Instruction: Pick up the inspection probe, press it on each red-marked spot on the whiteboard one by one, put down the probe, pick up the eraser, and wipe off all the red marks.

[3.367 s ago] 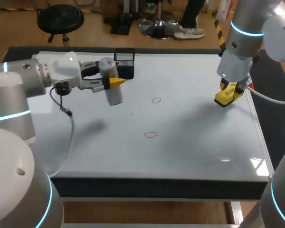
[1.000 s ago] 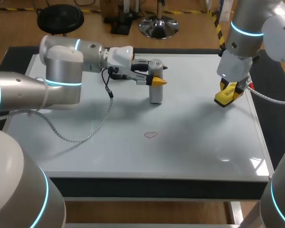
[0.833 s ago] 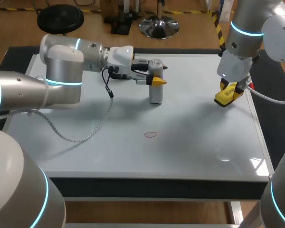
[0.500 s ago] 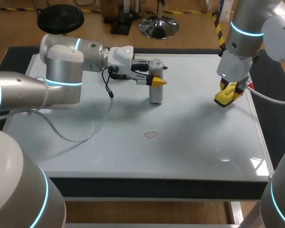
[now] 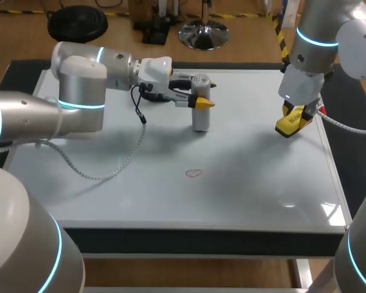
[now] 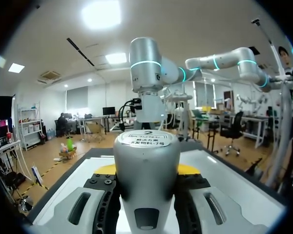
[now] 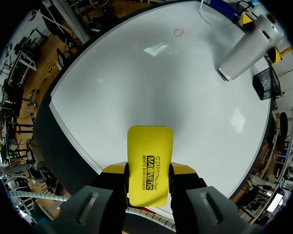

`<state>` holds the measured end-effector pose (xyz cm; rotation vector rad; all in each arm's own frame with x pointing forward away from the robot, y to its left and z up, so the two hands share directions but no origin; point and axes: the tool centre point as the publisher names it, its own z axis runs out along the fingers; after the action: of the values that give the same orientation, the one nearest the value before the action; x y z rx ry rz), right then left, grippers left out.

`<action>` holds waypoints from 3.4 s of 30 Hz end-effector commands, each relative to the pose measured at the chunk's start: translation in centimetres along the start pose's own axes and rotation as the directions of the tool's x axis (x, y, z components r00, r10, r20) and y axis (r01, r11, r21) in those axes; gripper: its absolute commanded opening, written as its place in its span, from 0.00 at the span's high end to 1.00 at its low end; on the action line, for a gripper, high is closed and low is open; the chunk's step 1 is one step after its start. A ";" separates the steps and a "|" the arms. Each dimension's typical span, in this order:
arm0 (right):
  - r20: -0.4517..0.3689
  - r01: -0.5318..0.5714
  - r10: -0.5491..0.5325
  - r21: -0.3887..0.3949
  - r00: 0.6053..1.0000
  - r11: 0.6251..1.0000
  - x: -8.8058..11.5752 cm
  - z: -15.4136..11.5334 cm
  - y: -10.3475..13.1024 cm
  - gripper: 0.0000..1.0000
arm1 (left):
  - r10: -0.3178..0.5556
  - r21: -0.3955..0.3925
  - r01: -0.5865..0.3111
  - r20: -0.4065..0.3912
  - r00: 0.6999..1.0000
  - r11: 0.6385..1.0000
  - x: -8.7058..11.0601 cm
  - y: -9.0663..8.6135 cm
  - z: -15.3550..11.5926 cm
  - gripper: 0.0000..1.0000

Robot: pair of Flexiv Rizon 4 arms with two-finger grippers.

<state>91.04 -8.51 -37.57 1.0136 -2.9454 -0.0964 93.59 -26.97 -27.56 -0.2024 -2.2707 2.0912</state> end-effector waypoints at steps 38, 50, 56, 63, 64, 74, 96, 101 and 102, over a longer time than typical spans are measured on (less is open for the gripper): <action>-0.002 0.001 -0.001 0.002 1.000 1.000 0.0 0.0 -0.1 1.00 | 0.034 0.027 -0.026 -0.399 0.916 0.999 -10.0 -7.4 -3.6 1.00; -0.002 0.001 -0.001 0.002 1.000 1.000 0.0 0.0 -0.1 1.00 | 0.007 -0.027 -0.027 -0.556 0.831 0.999 -12.7 -8.5 -4.3 1.00; -0.002 0.001 -0.001 0.002 1.000 1.000 0.0 0.0 -0.1 1.00 | -0.019 -0.064 -0.026 -0.611 0.791 0.998 -13.5 -8.3 -4.3 1.00; -0.002 0.001 -0.001 0.002 1.000 1.000 0.0 0.0 -0.1 1.00 | -0.028 -0.073 -0.023 -0.628 0.777 0.997 -14.5 -8.1 -4.3 1.00; -0.002 0.001 -0.001 0.002 1.000 1.000 0.0 0.0 -0.1 1.00 | -0.029 -0.073 -0.023 -0.629 0.777 0.997 -14.7 -8.1 -4.2 1.00; -0.002 0.001 -0.001 0.002 1.000 1.000 0.0 0.0 -0.1 1.00 | -0.021 -0.055 -0.017 -0.623 0.782 0.998 -15.7 -7.9 -3.9 1.00; -0.002 0.001 -0.001 0.002 1.000 1.000 0.0 0.0 -0.1 1.00 | -0.023 -0.055 -0.014 -0.627 0.779 0.998 -15.9 -7.9 -3.7 1.00; -0.013 0.045 -0.045 0.015 0.999 0.999 -1.1 -0.2 0.3 1.00 | -0.023 -0.055 -0.014 -0.627 0.779 0.998 -15.9 -7.9 -3.7 1.00; -0.013 0.058 -0.058 0.014 0.998 0.998 -1.5 -0.1 0.5 1.00 | -0.023 -0.055 -0.014 -0.627 0.779 0.998 -15.9 -7.9 -3.7 1.00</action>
<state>91.41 -8.02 -37.45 1.0934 -2.9269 -0.0892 108.52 -25.90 -18.37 -0.5085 -2.1473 1.8363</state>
